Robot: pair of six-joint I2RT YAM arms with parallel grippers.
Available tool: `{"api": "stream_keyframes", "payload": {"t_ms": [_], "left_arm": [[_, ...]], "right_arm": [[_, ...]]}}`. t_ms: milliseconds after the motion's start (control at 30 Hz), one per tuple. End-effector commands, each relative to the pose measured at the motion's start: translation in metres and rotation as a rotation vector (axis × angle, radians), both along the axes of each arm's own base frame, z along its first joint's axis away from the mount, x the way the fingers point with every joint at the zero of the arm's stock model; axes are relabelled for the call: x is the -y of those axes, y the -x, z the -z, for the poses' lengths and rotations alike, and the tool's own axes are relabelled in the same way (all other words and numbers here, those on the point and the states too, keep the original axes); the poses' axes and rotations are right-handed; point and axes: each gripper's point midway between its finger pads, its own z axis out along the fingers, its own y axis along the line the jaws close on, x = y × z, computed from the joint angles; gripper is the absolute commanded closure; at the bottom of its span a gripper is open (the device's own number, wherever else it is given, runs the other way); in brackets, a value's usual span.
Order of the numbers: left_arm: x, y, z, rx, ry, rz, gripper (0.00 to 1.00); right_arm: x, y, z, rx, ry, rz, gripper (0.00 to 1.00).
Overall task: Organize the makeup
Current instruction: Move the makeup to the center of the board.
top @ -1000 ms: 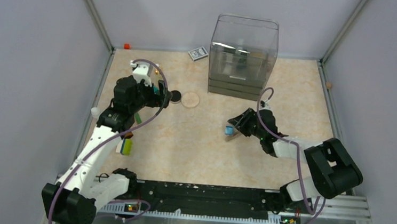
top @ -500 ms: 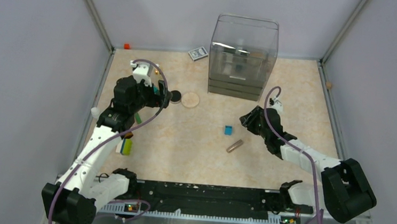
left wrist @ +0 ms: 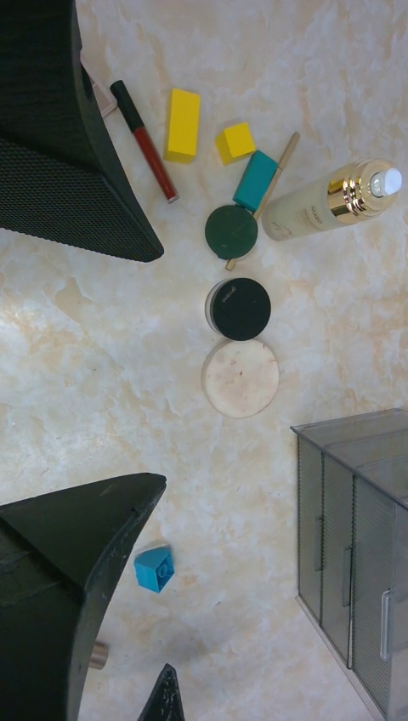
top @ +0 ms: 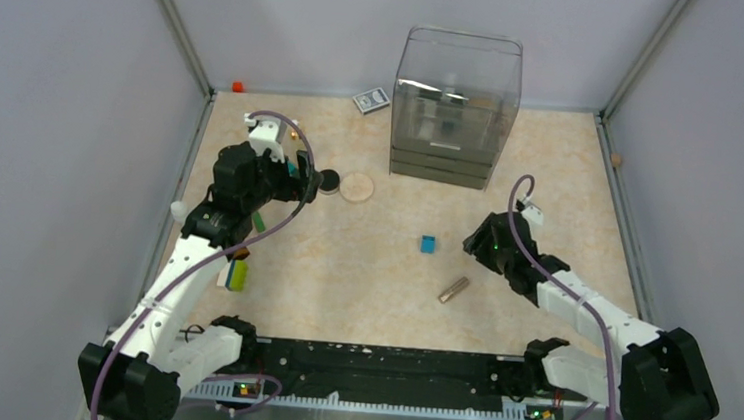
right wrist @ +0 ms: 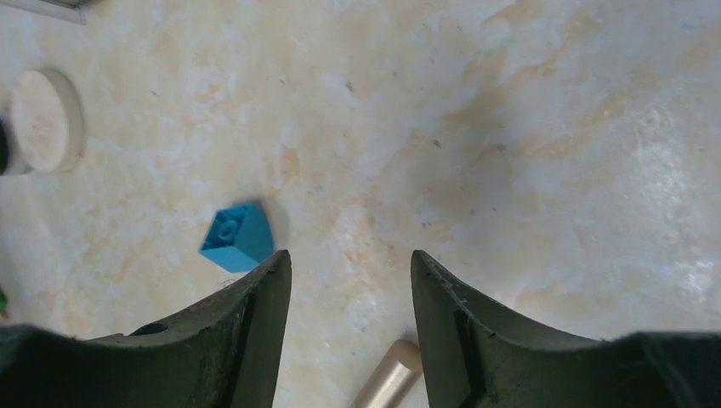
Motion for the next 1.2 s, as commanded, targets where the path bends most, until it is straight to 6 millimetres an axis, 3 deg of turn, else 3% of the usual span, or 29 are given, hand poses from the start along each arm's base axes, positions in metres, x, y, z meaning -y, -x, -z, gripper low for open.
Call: {"api": "stream_keyframes", "payload": {"t_ms": [0,267,433,667,833,967,1167], "left_arm": [[0.0,0.0,-0.004,0.024,-0.007,0.008,0.01],[-0.004,0.0,-0.006,0.027,-0.025,-0.011,0.01],[-0.005,0.0,-0.007,0.031,-0.029,-0.015,0.01],[-0.005,0.0,-0.006,0.03,-0.032,-0.01,0.01],[-0.004,0.0,-0.006,0.026,-0.032,-0.007,0.01],[-0.003,0.0,-0.005,0.024,-0.031,-0.001,0.01],[-0.003,0.0,-0.004,0.021,-0.033,-0.001,0.01]], "right_arm": [[0.013,0.018,0.005,-0.132,0.048,0.06,0.43],[0.045,0.085,0.041,-0.495,0.162,0.206,0.3],[0.044,0.119,0.051,-0.628,0.164,0.173,0.29],[0.025,0.141,0.05,-0.625,-0.016,0.145,0.31],[0.023,0.148,0.054,-0.641,-0.041,0.136,0.35],[0.027,0.152,0.062,-0.656,-0.007,0.118,0.45],[0.032,0.139,0.065,-0.608,0.083,0.033,0.87]]}}
